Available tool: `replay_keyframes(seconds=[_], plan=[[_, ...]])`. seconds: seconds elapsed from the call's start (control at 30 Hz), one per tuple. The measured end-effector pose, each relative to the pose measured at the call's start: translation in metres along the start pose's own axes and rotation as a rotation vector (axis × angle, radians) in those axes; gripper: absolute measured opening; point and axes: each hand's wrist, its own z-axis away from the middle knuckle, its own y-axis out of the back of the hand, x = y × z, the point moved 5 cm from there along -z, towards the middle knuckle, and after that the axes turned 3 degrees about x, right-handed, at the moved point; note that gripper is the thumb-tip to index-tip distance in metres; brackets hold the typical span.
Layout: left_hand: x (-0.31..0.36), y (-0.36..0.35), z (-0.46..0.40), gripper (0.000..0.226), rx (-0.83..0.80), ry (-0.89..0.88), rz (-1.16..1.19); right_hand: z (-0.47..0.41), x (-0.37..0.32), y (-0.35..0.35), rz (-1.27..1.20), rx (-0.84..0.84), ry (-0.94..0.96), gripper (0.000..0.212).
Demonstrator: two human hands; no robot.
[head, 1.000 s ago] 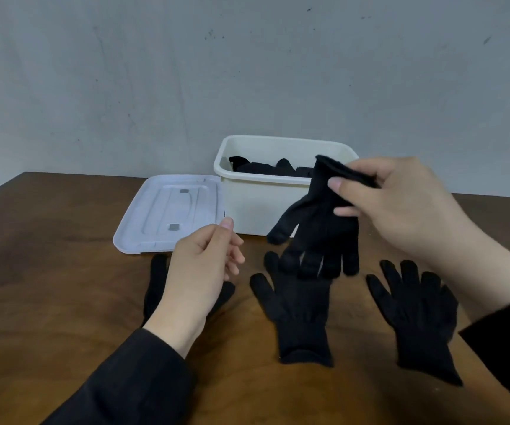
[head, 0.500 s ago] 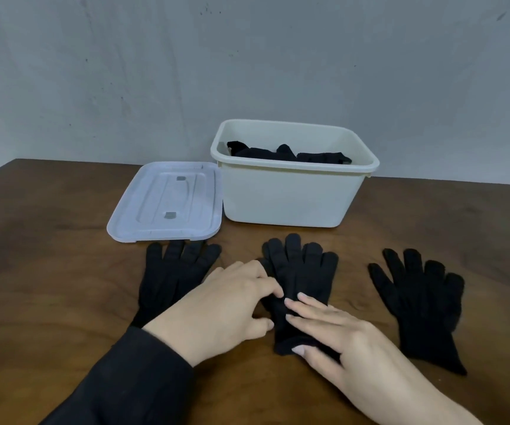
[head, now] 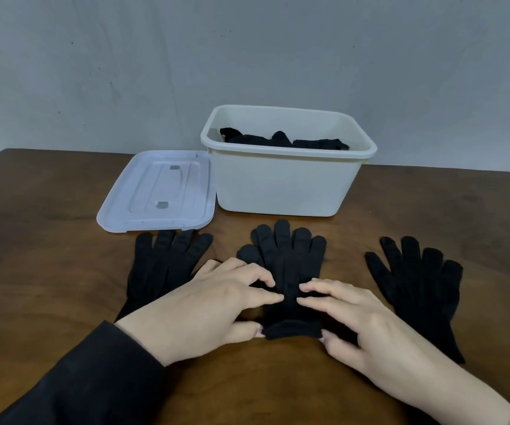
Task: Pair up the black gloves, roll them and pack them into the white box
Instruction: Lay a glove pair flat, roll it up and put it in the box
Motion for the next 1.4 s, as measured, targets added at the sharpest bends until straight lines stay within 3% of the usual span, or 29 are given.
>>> replay_keyframes(seconds=[0.13,0.23,0.3,0.43,0.67,0.8,1.03,1.13,1.23,1.33,1.4], plan=[[-0.003,-0.004,-0.003,0.058,0.014,0.001,-0.011,-0.009,-0.002,-0.003,0.069,0.083,0.002,0.048],[-0.001,-0.003,-0.004,0.061,0.049,0.045,0.012,-0.018,-0.004,0.000,0.048,0.185,0.033,0.031],[0.001,-0.003,-0.006,0.049,0.113,0.078,0.031,-0.022,-0.003,0.004,0.006,0.214,0.020,0.025],[0.000,-0.005,-0.011,0.024,0.238,0.179,0.169,-0.025,-0.002,0.007,-0.063,0.229,-0.013,0.026],[-0.008,-0.009,-0.019,0.042,0.260,0.363,0.189,-0.032,0.002,0.007,-0.145,0.333,-0.097,0.043],[-0.012,-0.007,-0.020,0.032,0.252,0.415,0.220,-0.036,0.006,0.009,-0.197,0.356,-0.167,0.041],[-0.012,-0.004,-0.023,0.031,0.370,0.465,0.049,-0.036,0.002,0.010,0.052,0.470,-0.169,0.029],[-0.011,-0.001,-0.022,0.026,0.442,0.389,0.121,-0.035,0.004,0.012,0.118,0.476,-0.181,0.020],[-0.001,0.001,-0.024,0.026,0.425,0.209,0.033,-0.036,-0.005,0.009,0.187,0.472,-0.041,0.017],[0.002,-0.006,-0.024,0.034,0.317,0.077,-0.113,-0.037,-0.004,0.003,0.221,0.486,0.048,0.019],[0.000,-0.007,-0.020,0.046,0.205,0.087,-0.105,-0.037,0.001,0.003,0.157,0.421,0.022,0.034]])
